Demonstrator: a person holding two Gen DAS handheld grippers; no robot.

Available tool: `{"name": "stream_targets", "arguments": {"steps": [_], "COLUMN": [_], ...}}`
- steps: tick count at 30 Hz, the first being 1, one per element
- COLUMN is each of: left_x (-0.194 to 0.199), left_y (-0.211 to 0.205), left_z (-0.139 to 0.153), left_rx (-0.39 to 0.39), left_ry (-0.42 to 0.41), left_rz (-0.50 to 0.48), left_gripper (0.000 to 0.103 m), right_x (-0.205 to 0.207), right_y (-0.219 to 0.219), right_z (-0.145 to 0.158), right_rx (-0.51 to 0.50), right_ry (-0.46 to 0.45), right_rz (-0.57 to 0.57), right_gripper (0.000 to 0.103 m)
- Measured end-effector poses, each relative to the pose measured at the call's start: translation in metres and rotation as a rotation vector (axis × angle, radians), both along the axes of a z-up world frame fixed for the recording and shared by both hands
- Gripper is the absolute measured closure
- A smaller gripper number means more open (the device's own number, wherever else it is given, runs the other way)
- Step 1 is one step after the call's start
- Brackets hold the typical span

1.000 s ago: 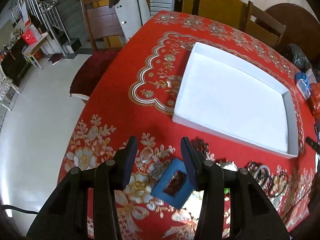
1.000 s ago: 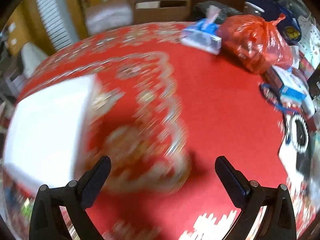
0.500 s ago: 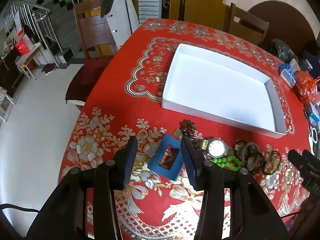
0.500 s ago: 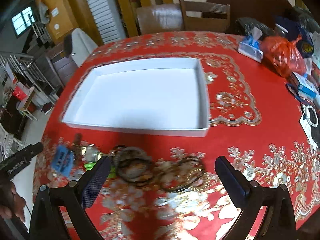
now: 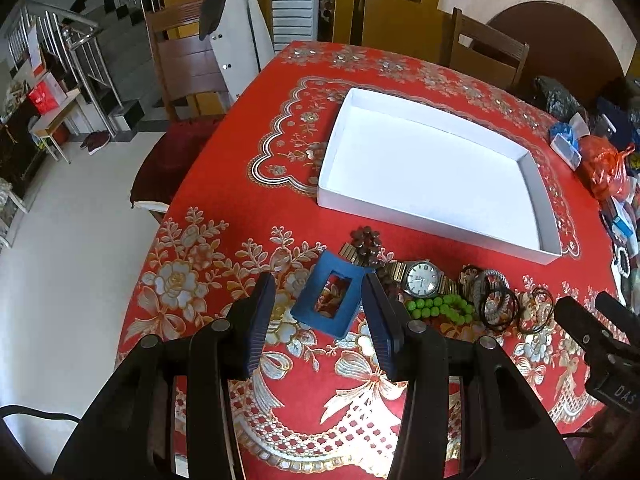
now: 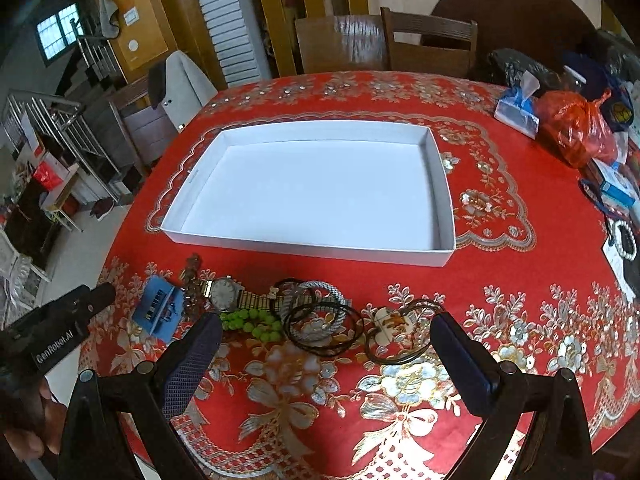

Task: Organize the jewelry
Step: 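Lower the open left tool around the blue claw clip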

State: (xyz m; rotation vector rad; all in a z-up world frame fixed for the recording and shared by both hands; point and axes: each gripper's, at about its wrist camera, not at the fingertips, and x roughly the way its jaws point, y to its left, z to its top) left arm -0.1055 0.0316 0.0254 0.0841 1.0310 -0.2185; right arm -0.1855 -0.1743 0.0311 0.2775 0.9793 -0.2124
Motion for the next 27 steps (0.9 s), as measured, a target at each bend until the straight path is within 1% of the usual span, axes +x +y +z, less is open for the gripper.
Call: {"name": "stream_targets", "arguments": {"steps": [8, 22, 27], "left_x": [-0.0005, 0.0001, 0.0017], "left_y": [0.002, -0.0003, 0.002], "left_z": [-0.002, -0.0019, -0.0034], "left_rx": [-0.001, -0.009, -0.019], "left_ry": [0.016, 0.017, 0.026], "left_rz": [0.007, -0.012, -0.006], "left_gripper": [0.059, 0.059, 0.059], "right_x": [0.0012, 0.0028, 0.0041], "right_y": [0.0084, 0.0085, 0.0085], "right_z": [0.0012, 0.0004, 0.0007], "right_rx": [-0.016, -0.037, -0.04], "right_ry": [0.007, 0.026, 0.028], "right_rz": [0.009, -0.003, 0.001], "right_gripper": [0.0, 0.0, 0.0]}}
